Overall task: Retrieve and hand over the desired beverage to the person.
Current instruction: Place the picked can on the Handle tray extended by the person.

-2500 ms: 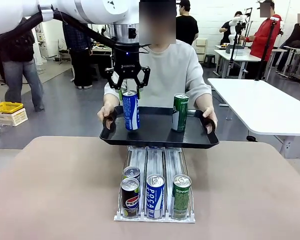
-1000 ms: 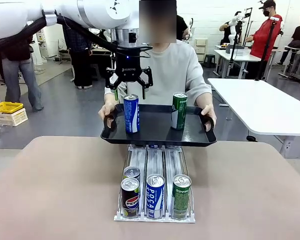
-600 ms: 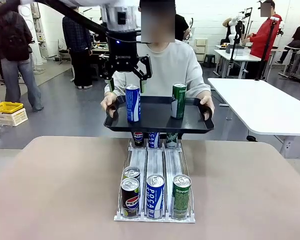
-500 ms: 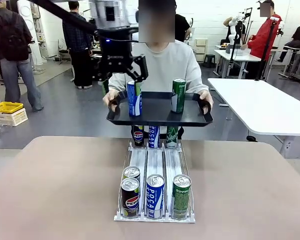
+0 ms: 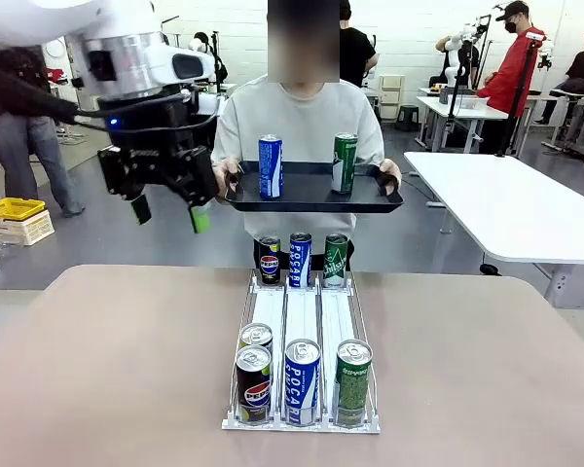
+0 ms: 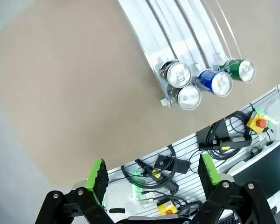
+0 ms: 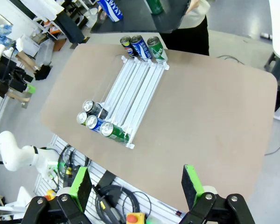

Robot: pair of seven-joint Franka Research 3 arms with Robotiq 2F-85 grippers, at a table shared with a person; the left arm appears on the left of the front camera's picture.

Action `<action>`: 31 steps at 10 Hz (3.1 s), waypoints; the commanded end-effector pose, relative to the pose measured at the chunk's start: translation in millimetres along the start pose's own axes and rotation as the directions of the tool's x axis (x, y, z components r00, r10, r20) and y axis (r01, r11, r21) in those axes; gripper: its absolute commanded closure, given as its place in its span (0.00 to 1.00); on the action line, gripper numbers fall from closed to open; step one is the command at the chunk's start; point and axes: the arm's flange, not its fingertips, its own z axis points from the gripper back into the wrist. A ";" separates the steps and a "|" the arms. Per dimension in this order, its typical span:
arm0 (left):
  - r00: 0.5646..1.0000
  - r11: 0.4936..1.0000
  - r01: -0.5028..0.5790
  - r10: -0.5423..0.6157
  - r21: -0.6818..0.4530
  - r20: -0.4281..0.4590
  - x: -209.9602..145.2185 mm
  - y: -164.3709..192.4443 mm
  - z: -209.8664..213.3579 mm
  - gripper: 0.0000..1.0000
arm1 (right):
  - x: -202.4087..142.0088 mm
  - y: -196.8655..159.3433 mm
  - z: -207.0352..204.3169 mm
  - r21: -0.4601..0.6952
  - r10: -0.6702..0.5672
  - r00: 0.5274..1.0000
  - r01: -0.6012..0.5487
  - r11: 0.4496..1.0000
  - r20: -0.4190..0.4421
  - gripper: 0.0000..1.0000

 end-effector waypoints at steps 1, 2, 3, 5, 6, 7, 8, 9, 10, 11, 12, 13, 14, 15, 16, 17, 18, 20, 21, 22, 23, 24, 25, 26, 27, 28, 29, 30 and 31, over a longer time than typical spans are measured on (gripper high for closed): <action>1.000 1.000 -0.024 0.024 -0.019 0.016 -8.0 10.5 -4.8 0.00 | 0.9 -0.2 0.1 0.028 0.011 1.000 -0.011 1.000 0.006 0.00; 1.000 1.000 0.000 0.000 0.000 0.000 0.0 0.0 0.0 0.00 | 0.9 -0.2 0.1 0.028 0.011 1.000 -0.011 1.000 0.006 0.00; 1.000 1.000 0.000 0.000 0.000 0.000 0.0 0.0 0.0 0.00 | 0.9 -0.2 0.1 0.028 0.011 1.000 -0.011 1.000 0.006 0.00; 1.000 1.000 0.000 0.000 0.000 0.000 0.0 0.0 0.0 0.00 | 0.9 -0.2 0.1 0.028 0.011 1.000 -0.011 1.000 0.006 0.00; 1.000 1.000 0.000 0.000 0.000 0.000 0.0 0.0 0.0 0.00 | 0.9 -0.2 0.1 0.028 0.011 1.000 -0.011 1.000 0.006 0.00; 1.000 1.000 0.000 0.000 0.000 0.000 0.0 0.0 0.0 0.00 | 0.9 -0.2 0.1 0.028 0.011 1.000 -0.011 1.000 0.006 0.00; 1.000 1.000 0.000 0.000 0.000 0.000 0.0 0.0 0.0 0.00 | 0.9 -0.2 0.1 0.028 0.011 1.000 -0.011 1.000 0.006 0.00; 1.000 1.000 0.000 0.000 0.005 -0.002 -2.4 -0.6 -2.0 0.00 | 0.9 -0.2 0.1 0.028 0.011 1.000 -0.011 1.000 0.006 0.00; 0.995 0.996 0.052 -0.045 -0.075 0.091 -10.6 22.2 15.4 0.00 | 0.9 -0.2 0.1 0.028 0.011 1.000 -0.011 1.000 0.006 0.00; 0.976 0.984 0.105 -0.074 -0.145 0.203 -23.8 47.7 35.2 0.00 | 0.9 -0.2 0.1 0.028 0.011 1.000 -0.011 1.000 0.006 0.00; 0.946 0.965 0.136 -0.059 -0.225 0.319 -36.8 83.5 55.1 0.00 | 0.9 -0.2 0.1 0.028 0.011 1.000 -0.011 1.000 0.006 0.00; 0.911 0.934 0.174 -0.033 -0.311 0.411 -52.2 115.4 68.6 0.00 | 0.9 -0.2 0.1 0.028 0.011 1.000 -0.011 1.000 0.006 0.00; 0.872 0.907 0.213 -0.009 -0.363 0.489 -68.1 149.6 80.3 0.00 | 0.9 -0.2 0.1 0.028 0.011 1.000 -0.011 1.000 0.006 0.00; 0.849 0.892 0.225 0.018 -0.391 0.529 -84.8 178.3 86.7 0.00 | 0.9 -0.2 0.1 0.028 0.011 1.000 -0.011 1.000 0.006 0.00; 0.838 0.880 0.234 0.033 -0.413 0.545 -103.3 204.0 90.6 0.00 | 0.9 -0.2 0.1 0.028 0.011 1.000 -0.011 1.000 0.006 0.00; 0.839 0.875 0.240 0.030 -0.421 0.543 -117.3 221.6 94.0 0.00 | 0.9 -0.2 0.1 0.028 0.011 1.000 -0.011 1.000 0.006 0.00; 0.837 0.868 0.269 0.002 -0.416 0.547 -131.5 237.2 96.9 0.00 | 0.9 -0.2 0.1 0.028 0.011 1.000 -0.011 1.000 0.006 0.00; 0.829 0.864 0.318 -0.053 -0.391 0.556 -160.5 259.1 102.0 0.00 | 0.9 -0.2 0.1 0.028 0.011 1.000 -0.011 1.000 0.006 0.00; 0.825 0.870 0.323 -0.067 -0.372 0.562 -172.5 265.1 104.1 0.00 | 0.9 -0.2 0.1 0.028 0.011 1.000 -0.011 1.000 0.006 0.00; 0.819 0.877 0.320 -0.066 -0.358 0.570 -180.8 270.8 105.7 0.00 | 0.9 -0.2 0.1 0.028 0.011 1.000 -0.011 1.000 0.006 0.00; 0.818 0.882 0.313 -0.061 -0.353 0.572 -183.0 269.9 106.2 0.00 | 0.9 -0.2 0.1 0.028 0.011 1.000 -0.011 1.000 0.006 0.00; 0.817 0.888 0.299 -0.050 -0.349 0.574 -185.1 269.2 106.9 0.00 | 0.9 -0.2 0.1 0.028 0.011 1.000 -0.011 1.000 0.006 0.00; 0.818 0.897 0.279 -0.034 -0.343 0.574 -184.7 270.3 107.6 0.00 | 0.9 -0.2 0.1 0.028 0.011 1.000 -0.011 1.000 0.006 0.00; 0.820 0.877 0.299 -0.035 -0.377 0.571 -184.1 271.7 109.6 0.00 | 0.9 -0.2 0.1 0.028 0.011 1.000 -0.011 1.000 0.006 0.00; 0.820 0.877 0.299 -0.035 -0.377 0.571 -184.1 271.7 109.6 0.00 | 0.9 -0.2 0.1 0.028 0.011 1.000 -0.011 1.000 0.006 0.00; 0.820 0.877 0.299 -0.035 -0.377 0.571 -184.1 271.7 109.6 0.00 | 0.9 -0.2 0.1 0.028 0.011 1.000 -0.011 1.000 0.006 0.00; 0.820 0.877 0.299 -0.035 -0.377 0.571 -184.1 271.7 109.6 0.00 | 0.9 -0.2 0.1 0.028 0.011 1.000 -0.011 1.000 0.006 0.00; 0.820 0.877 0.299 -0.035 -0.377 0.571 -184.1 271.7 109.6 0.00 | 0.9 -0.2 0.1 0.028 0.011 1.000 -0.011 1.000 0.006 0.00; 0.820 0.877 0.299 -0.035 -0.377 0.571 -184.1 271.7 109.6 0.00 | 0.9 -0.2 0.1 0.028 0.011 1.000 -0.011 1.000 0.006 0.00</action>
